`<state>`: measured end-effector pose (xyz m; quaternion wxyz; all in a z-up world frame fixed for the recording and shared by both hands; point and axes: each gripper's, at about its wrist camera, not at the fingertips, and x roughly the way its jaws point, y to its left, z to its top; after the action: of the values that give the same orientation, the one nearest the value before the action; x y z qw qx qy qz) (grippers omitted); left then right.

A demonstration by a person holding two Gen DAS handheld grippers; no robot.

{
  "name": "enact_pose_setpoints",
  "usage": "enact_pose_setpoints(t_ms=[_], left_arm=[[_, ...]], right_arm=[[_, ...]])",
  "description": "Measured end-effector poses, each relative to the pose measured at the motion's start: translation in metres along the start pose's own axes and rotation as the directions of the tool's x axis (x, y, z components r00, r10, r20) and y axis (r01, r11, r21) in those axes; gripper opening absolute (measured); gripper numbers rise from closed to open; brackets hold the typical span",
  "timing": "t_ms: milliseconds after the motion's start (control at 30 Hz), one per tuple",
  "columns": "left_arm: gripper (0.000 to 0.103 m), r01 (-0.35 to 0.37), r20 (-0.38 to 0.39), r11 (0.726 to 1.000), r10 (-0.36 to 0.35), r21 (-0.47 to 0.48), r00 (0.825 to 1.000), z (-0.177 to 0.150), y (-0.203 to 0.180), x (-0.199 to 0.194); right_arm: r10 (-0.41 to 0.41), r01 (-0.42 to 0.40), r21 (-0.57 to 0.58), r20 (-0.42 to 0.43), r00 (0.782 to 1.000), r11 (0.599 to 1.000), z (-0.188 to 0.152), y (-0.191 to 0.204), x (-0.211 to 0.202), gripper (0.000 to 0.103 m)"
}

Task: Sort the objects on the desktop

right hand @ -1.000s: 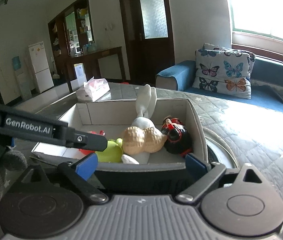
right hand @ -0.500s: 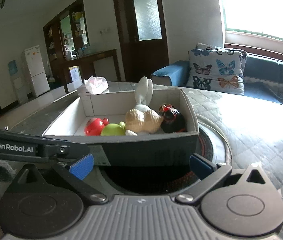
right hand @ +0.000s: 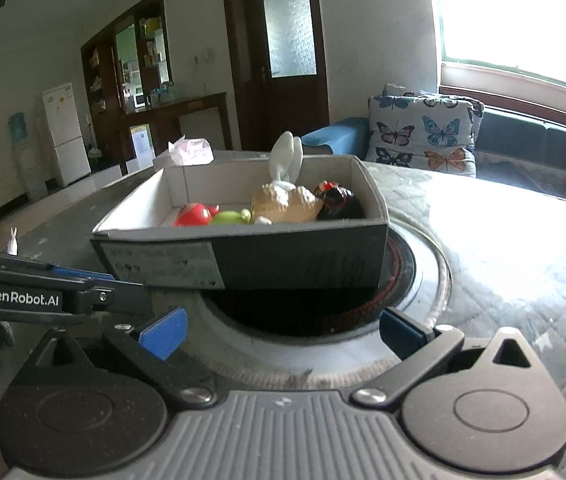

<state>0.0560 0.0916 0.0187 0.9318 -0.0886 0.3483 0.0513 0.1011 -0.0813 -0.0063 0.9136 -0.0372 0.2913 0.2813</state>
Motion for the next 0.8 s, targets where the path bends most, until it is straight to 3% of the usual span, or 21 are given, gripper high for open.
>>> enact_pose_setpoints(t_ms=[500,800], left_arm=[[0.035,-0.054,0.019,0.998,0.055,-0.042,0.998,-0.028,0.001,-0.003],[0.035,-0.041,-0.101,0.992,0.029,-0.117,0.994,-0.034,0.011,0.009]], right_arm=[[-0.007,0.008,0.038,-0.023,1.0,0.999,-0.007,-0.003,-0.01,0.103],[-0.001,0.003,0.065,-0.024,1.0,0.998,-0.011,-0.006,-0.011,0.103]])
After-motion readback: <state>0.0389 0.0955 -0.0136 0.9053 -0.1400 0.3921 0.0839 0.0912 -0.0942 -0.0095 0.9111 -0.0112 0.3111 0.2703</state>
